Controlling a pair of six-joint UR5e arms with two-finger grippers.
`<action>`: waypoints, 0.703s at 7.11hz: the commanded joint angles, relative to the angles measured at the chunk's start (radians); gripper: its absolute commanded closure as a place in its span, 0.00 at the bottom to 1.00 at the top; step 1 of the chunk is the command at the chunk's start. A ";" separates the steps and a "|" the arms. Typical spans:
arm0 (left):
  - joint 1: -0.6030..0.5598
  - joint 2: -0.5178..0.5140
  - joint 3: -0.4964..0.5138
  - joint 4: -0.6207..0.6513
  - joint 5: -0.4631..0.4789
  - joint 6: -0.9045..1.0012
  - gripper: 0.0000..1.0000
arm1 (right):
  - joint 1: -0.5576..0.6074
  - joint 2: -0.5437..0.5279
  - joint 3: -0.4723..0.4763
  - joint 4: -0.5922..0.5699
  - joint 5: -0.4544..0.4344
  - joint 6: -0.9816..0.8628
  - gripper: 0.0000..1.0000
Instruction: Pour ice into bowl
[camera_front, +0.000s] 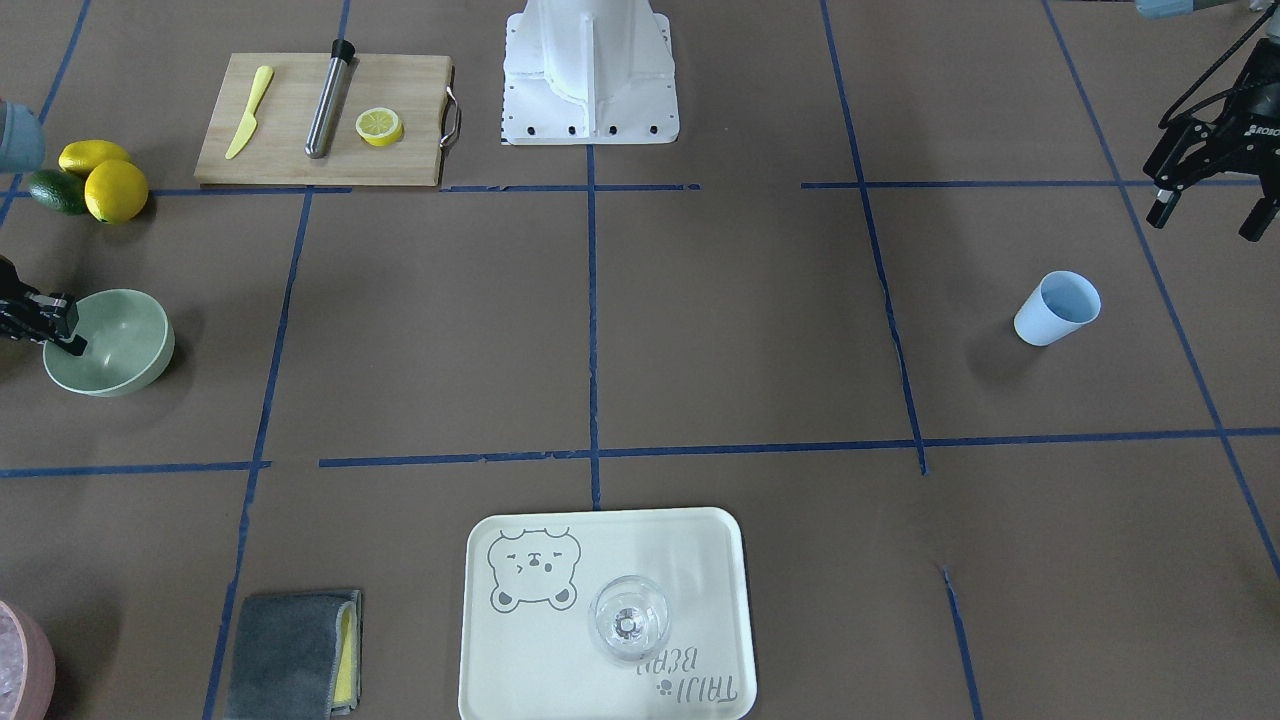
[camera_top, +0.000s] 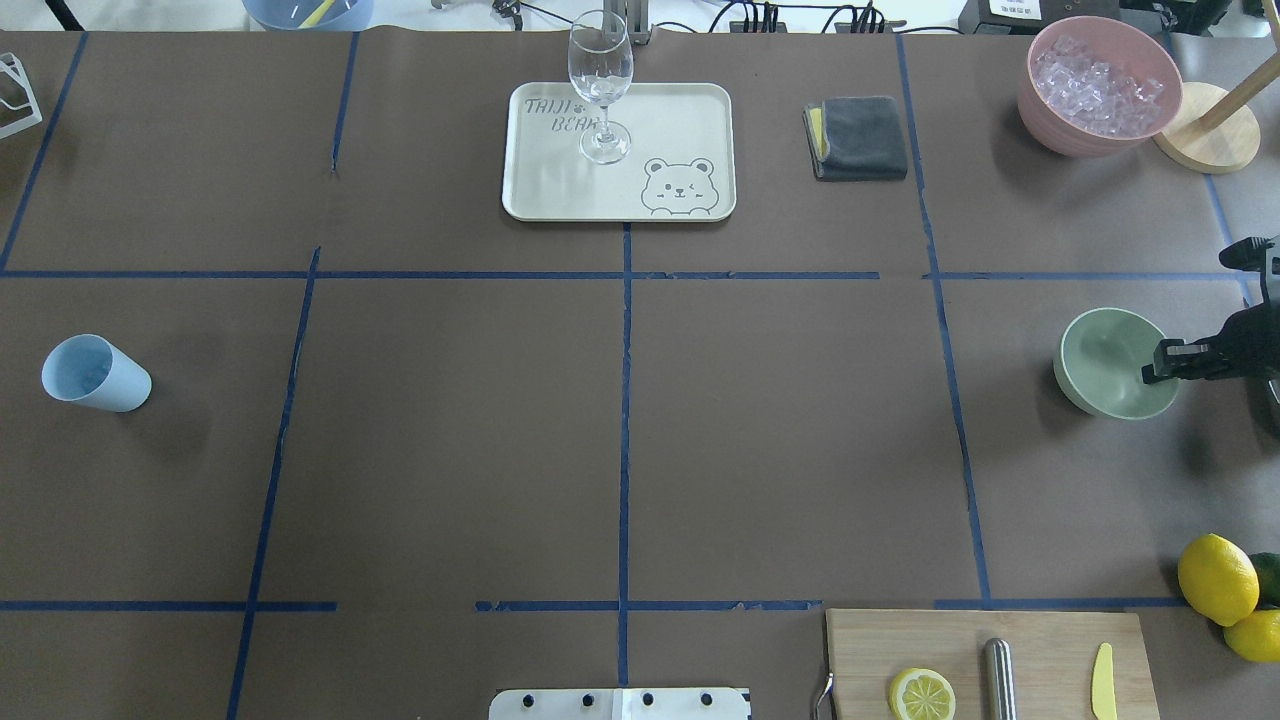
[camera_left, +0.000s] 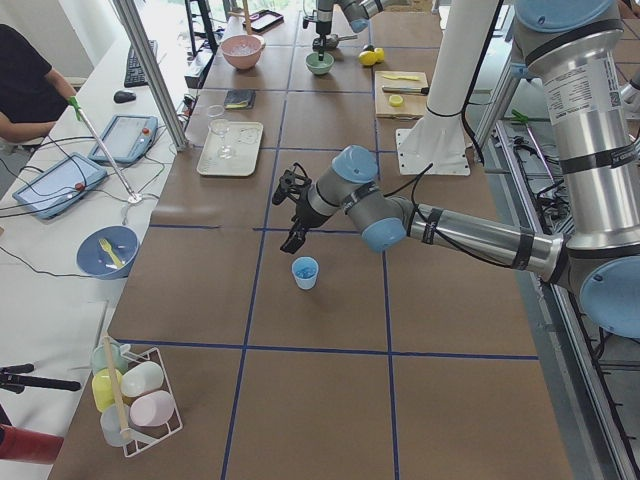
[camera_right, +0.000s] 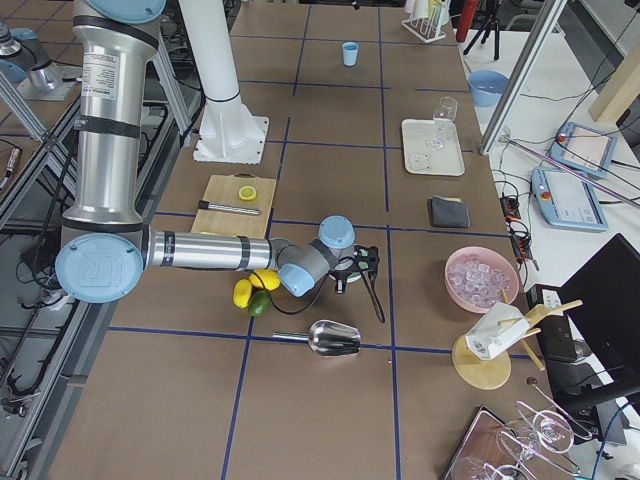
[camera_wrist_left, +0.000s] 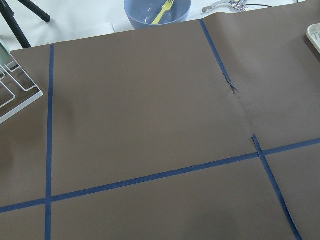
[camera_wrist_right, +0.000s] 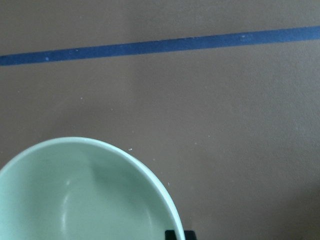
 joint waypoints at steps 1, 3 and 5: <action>0.042 0.009 0.000 -0.021 0.047 -0.002 0.00 | 0.000 0.006 0.045 0.000 0.019 0.010 1.00; 0.218 0.069 0.002 -0.130 0.204 -0.195 0.00 | 0.006 0.016 0.136 -0.017 0.089 0.092 1.00; 0.386 0.183 0.002 -0.302 0.341 -0.365 0.00 | -0.019 0.184 0.199 -0.093 0.117 0.370 1.00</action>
